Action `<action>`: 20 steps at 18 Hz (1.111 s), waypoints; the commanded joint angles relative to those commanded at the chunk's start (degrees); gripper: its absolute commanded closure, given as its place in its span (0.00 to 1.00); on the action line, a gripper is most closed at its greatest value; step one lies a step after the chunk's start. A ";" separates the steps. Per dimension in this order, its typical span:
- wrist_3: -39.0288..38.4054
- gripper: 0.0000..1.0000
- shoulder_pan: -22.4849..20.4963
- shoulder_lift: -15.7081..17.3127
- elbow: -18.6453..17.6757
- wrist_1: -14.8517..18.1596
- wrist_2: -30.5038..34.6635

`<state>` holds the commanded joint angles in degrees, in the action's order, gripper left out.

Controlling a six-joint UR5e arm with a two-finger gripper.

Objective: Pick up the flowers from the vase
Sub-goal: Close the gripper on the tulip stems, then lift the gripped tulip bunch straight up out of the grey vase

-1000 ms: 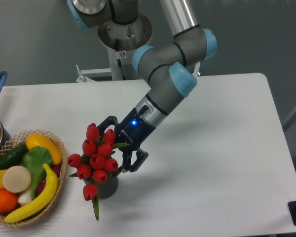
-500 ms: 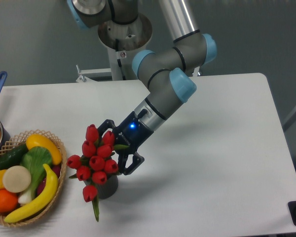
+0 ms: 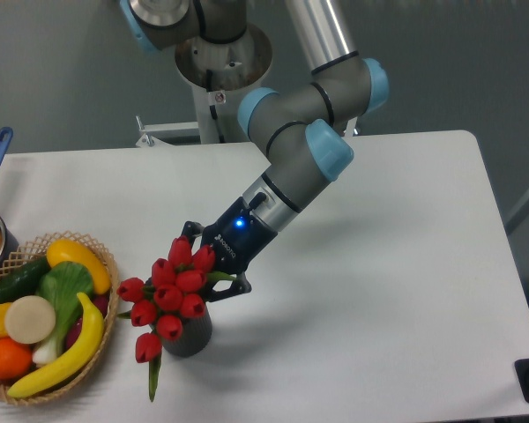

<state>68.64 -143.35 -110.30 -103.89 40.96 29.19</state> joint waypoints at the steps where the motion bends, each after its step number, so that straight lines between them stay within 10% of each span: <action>1: -0.17 0.64 -0.09 0.00 -0.09 0.00 -0.97; 20: -10.80 0.64 -1.50 7.90 2.90 0.09 -6.43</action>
<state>57.84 -144.84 -102.40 -100.99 41.04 22.76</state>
